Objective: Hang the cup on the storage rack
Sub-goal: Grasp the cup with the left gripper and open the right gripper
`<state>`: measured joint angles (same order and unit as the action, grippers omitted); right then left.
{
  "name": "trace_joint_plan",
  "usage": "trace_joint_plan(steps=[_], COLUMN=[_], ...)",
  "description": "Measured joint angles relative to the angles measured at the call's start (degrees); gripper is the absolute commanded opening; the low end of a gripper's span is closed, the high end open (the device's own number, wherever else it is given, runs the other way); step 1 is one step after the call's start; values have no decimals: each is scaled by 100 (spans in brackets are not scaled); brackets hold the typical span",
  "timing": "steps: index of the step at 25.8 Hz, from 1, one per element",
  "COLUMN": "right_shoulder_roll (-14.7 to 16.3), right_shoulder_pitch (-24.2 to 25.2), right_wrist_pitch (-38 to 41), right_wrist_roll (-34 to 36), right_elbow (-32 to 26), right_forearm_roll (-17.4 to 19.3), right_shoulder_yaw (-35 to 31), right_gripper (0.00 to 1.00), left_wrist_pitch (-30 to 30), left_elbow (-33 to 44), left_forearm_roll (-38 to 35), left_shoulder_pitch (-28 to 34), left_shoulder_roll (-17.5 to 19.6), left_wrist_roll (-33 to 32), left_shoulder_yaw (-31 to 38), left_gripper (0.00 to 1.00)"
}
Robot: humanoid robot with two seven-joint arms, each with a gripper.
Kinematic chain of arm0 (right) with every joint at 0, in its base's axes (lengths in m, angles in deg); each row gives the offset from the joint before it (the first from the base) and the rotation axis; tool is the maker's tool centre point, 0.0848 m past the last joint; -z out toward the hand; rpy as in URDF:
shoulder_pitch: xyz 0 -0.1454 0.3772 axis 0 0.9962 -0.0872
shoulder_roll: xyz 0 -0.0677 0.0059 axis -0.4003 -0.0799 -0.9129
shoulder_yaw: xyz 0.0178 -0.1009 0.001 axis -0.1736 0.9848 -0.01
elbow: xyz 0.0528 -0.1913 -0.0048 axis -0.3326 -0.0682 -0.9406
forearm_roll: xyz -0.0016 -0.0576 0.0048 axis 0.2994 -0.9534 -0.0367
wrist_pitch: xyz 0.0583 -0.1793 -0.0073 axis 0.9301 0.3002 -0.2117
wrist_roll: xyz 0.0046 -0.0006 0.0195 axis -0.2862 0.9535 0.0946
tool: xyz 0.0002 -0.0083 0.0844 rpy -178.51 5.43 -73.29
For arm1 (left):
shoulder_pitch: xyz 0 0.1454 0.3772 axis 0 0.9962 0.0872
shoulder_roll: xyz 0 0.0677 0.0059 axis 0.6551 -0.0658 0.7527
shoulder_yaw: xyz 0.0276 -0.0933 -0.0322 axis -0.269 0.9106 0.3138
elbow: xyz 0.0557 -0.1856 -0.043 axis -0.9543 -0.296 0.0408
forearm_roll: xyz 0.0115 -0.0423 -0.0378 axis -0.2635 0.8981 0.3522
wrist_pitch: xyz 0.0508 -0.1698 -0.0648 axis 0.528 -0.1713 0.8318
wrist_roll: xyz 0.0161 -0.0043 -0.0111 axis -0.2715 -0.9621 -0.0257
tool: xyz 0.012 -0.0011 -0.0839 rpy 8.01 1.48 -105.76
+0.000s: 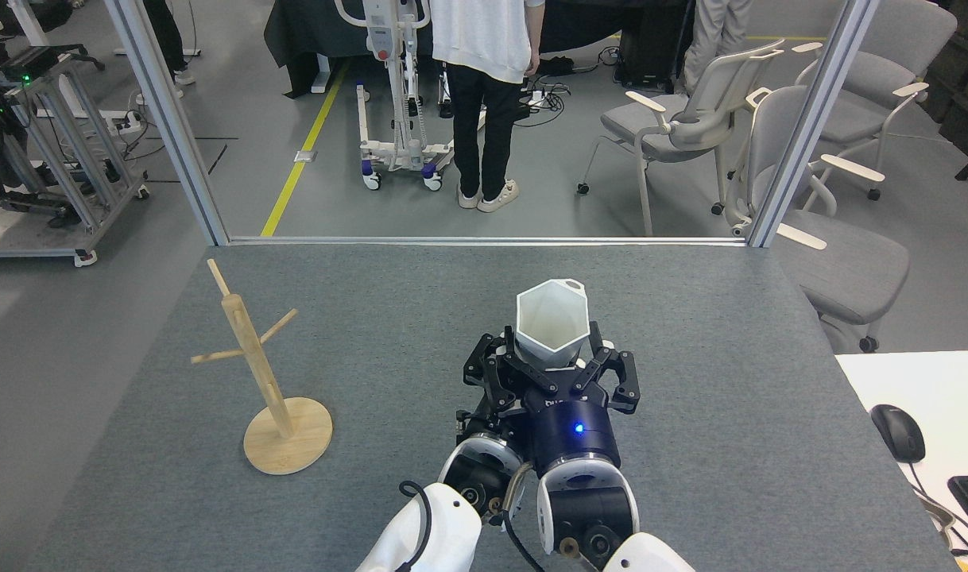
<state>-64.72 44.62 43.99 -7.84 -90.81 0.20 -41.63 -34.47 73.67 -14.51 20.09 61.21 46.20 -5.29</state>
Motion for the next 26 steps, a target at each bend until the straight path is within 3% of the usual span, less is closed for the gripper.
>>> trace_joint_plan(steps=[8,26], right_shoulder_roll=[6,-187], right_shoulder_pitch=[278,124], right_wrist_pitch=[-8,149], right_wrist_roll=[308,2402], right_elbow=[-76,-83], right_forearm_roll=[-300,-322], right_shoulder_yaw=[-2,-54], right_gripper=[99,99], left_wrist_pitch=[-5,-299], left_elbow=[-3,-56], left_forearm_roll=[9,-6], left_shoulder_pitch=[2,357], left_shoulder_roll=[2,1], left_wrist_roll=[-1,60], left_shoulder_yaw=[3,-63], left_gripper=[0,0])
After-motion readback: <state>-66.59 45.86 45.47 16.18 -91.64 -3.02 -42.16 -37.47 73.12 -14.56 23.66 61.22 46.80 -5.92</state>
